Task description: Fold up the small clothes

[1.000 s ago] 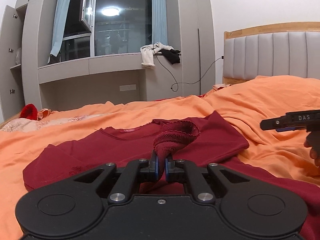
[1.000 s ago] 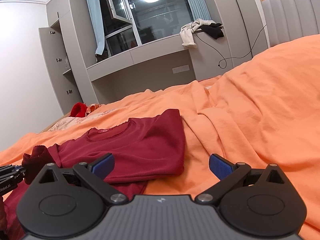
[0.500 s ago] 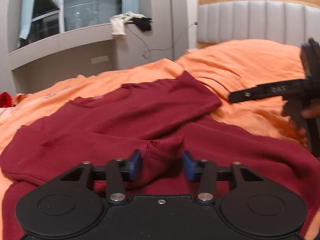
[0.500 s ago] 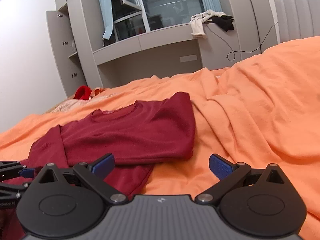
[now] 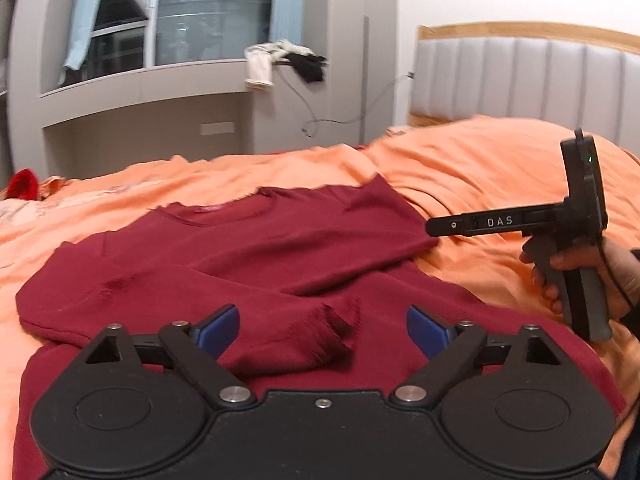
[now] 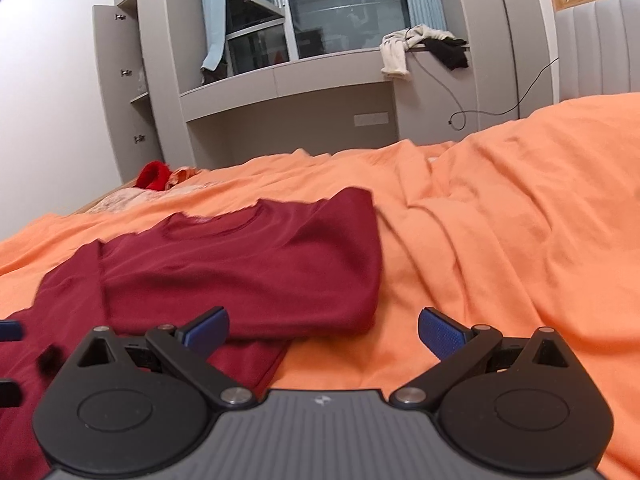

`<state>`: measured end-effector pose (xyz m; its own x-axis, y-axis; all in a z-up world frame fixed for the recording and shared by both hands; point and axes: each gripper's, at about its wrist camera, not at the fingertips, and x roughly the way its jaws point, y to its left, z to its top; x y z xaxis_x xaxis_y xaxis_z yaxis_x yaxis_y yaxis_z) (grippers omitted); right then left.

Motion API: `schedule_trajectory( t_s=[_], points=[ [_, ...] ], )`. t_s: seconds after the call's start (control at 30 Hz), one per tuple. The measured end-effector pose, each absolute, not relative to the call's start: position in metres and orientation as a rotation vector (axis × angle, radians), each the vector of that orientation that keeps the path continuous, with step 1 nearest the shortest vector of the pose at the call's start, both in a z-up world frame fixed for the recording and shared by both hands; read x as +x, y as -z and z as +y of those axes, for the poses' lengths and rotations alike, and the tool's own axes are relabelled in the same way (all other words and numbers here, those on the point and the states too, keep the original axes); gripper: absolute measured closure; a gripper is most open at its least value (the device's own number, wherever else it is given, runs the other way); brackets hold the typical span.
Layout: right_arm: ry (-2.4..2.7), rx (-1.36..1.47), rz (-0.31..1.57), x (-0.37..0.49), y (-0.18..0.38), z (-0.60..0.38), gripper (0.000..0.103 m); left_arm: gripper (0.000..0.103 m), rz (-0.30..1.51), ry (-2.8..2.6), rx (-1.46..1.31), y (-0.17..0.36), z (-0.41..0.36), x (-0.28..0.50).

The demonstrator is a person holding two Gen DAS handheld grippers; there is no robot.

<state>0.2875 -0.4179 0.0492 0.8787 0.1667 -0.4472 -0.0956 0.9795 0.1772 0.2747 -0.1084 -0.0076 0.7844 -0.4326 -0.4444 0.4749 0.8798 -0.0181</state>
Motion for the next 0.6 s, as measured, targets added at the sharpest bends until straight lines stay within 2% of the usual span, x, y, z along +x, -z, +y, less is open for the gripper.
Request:
schedule_trajectory(
  t_s=[0.13,0.3,0.37,0.5,0.57,0.6],
  points=[
    [-0.076,0.165,0.457,0.320,-0.046,-0.425,0.001,0.010,0.448,0.537,0.024,0.012,-0.107,0.286],
    [-0.070,0.233,0.444,0.358,-0.044,-0.433,0.014,0.010,0.535,0.664,0.020,0.025,-0.112,0.300],
    [-0.065,0.221,0.434,0.369,-0.043,-0.433,0.029,0.010,0.565,0.681,0.026,0.029,-0.113,0.305],
    [-0.065,0.238,0.444,0.391,-0.041,-0.436,0.049,0.010,0.588,0.712,0.012,0.035,-0.113,0.307],
    [-0.047,0.246,0.445,0.399,-0.039,-0.439,0.067,0.010,0.588,0.735,0.021,0.037,-0.116,0.305],
    [-0.045,0.256,0.450,0.402,-0.038,-0.441,0.072,0.010,0.588,0.745,0.029,0.038,-0.116,0.303]
  ],
)
